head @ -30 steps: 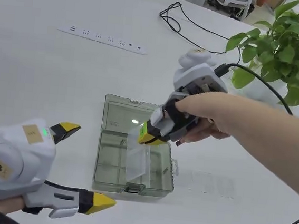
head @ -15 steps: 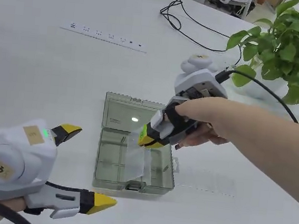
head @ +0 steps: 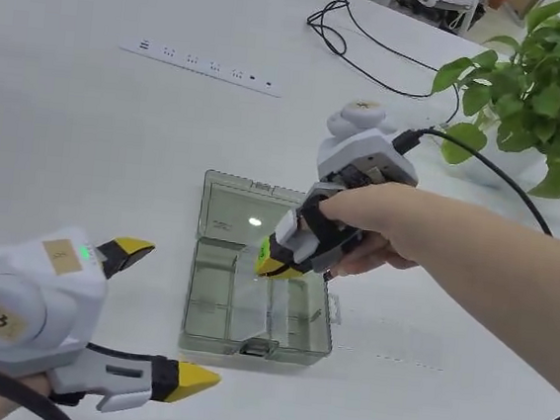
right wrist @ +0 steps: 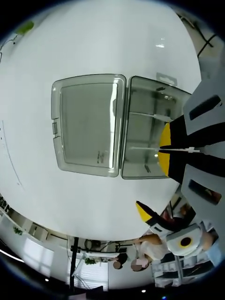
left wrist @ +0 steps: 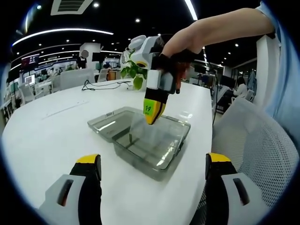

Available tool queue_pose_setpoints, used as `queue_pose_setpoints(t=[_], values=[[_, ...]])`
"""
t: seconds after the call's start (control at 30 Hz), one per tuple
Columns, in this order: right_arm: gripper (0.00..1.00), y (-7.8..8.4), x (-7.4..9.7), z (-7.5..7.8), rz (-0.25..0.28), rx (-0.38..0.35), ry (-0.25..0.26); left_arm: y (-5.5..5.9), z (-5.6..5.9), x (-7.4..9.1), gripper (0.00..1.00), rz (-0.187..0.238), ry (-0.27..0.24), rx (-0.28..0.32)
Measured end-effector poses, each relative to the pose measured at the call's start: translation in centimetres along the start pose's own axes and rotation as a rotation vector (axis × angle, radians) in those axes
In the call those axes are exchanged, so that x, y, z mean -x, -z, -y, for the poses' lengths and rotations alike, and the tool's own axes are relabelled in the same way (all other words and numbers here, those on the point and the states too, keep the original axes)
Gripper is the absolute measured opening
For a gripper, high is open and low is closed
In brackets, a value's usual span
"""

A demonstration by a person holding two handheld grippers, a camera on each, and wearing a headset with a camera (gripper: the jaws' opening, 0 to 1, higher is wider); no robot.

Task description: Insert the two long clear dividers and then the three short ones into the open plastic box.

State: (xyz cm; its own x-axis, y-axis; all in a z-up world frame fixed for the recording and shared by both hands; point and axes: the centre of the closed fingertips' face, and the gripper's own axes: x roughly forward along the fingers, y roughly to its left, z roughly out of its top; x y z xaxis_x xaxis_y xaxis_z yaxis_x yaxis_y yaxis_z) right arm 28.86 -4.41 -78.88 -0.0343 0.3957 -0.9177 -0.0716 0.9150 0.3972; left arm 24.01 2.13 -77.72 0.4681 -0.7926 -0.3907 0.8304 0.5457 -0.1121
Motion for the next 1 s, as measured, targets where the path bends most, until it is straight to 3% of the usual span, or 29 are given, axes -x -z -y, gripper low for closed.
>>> queue_pose_setpoints(t=[0.37,1.0], values=[[0.02,0.72,-0.11,0.04,0.005,0.002,0.016,0.07,0.18,0.01,0.92,0.002,-0.003,0.016],[0.02,0.4,-0.24,0.23,0.009,0.006,0.023,0.42,0.19,-0.08,0.91,0.001,-0.003,0.026]])
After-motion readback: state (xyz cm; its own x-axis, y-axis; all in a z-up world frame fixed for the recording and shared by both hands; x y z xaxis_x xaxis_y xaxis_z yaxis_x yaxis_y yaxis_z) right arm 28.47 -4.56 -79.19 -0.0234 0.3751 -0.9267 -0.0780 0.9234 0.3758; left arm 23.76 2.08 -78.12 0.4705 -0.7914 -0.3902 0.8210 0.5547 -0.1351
